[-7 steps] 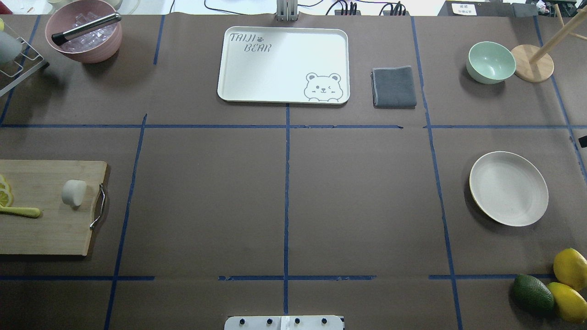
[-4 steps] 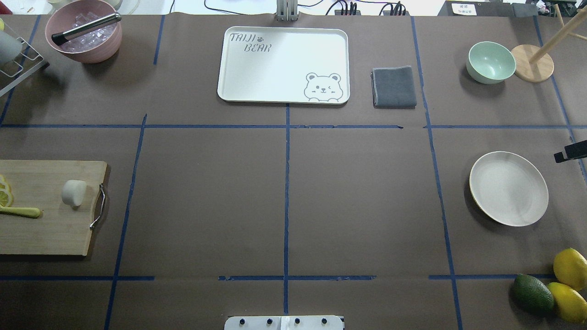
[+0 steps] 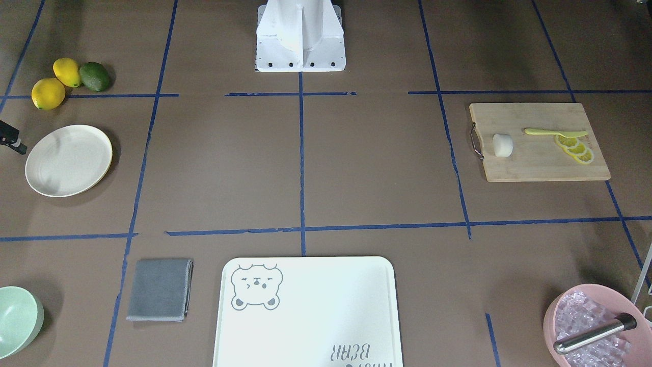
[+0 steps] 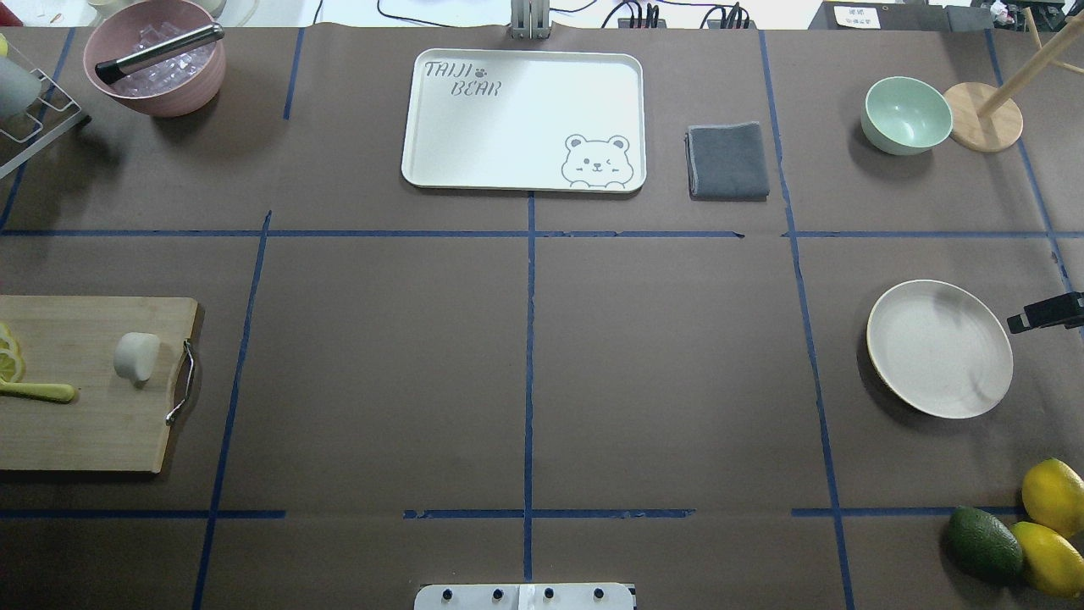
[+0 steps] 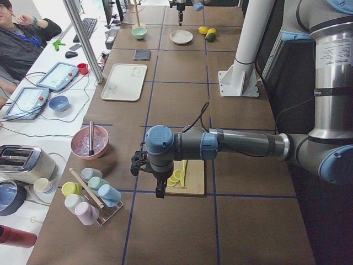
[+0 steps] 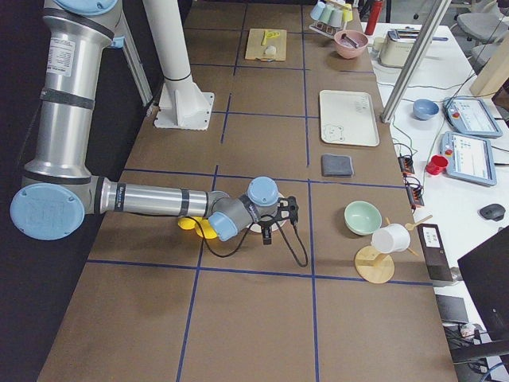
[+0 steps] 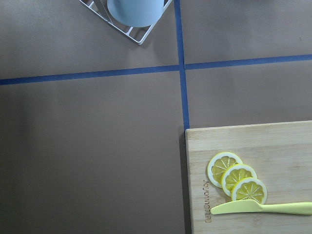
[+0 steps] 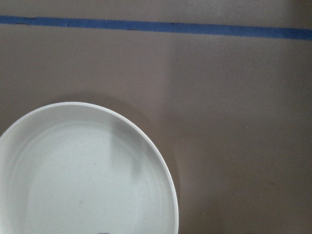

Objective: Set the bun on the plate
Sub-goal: 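Grasp the rim of the white plate with the right gripper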

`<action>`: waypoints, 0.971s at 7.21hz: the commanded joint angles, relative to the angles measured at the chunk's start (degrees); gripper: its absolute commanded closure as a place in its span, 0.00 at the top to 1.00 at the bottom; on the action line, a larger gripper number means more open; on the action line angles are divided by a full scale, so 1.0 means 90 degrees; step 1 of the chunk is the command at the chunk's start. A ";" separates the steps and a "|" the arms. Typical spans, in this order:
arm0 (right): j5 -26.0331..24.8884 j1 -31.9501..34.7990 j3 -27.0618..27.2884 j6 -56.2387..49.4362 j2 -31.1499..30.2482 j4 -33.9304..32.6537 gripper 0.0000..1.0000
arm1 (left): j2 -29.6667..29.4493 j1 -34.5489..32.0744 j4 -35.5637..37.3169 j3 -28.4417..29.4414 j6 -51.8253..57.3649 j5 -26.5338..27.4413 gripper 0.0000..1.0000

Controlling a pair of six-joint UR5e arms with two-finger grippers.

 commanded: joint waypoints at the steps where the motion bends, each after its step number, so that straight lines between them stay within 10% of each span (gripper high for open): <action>1: -0.0016 -0.0244 -0.0103 0.0007 0.0020 0.0013 0.93 | 0.0000 0.0010 0.0001 0.0000 0.0000 0.0000 1.00; 4: -0.0279 -0.0596 -0.0318 -0.0002 0.0040 0.0023 0.86 | 0.0009 0.0010 0.0011 0.0019 0.0000 0.0000 1.00; 7: -0.0270 -0.0694 -0.0532 0.0007 0.0214 0.0022 0.55 | 0.0009 0.0010 0.0011 0.0029 0.0000 0.0000 1.00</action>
